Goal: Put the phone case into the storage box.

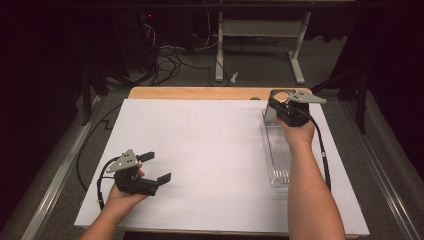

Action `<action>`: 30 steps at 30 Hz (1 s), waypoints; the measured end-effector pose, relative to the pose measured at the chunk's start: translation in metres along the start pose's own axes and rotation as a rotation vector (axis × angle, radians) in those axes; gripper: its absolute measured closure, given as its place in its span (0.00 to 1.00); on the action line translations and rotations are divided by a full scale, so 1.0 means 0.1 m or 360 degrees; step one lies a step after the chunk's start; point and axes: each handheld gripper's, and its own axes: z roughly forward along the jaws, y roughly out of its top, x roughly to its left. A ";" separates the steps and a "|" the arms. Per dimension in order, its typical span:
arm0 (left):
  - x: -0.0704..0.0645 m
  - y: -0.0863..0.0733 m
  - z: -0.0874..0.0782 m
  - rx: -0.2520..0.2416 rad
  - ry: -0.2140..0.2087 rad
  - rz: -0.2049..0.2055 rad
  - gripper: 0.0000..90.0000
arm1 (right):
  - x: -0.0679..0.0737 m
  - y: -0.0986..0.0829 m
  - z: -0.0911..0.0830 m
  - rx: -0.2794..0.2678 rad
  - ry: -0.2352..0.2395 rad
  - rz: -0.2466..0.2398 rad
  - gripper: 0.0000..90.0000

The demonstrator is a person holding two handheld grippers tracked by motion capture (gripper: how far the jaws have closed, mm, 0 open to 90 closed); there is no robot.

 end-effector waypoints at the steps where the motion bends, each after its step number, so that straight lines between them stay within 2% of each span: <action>1: 0.00 0.00 0.00 -0.0001 -0.0001 -0.0002 0.01 | 0.00 0.00 0.00 0.0002 -0.0003 0.0000 1.00; 12: 0.00 -0.01 0.00 -0.0003 -0.0005 -0.0015 0.01 | 0.00 -0.03 0.05 0.0042 -0.0013 0.0008 1.00; 30: -0.01 -0.01 0.00 -0.0003 -0.0009 -0.0011 0.01 | -0.01 -0.05 0.07 0.0055 -0.0027 0.0022 1.00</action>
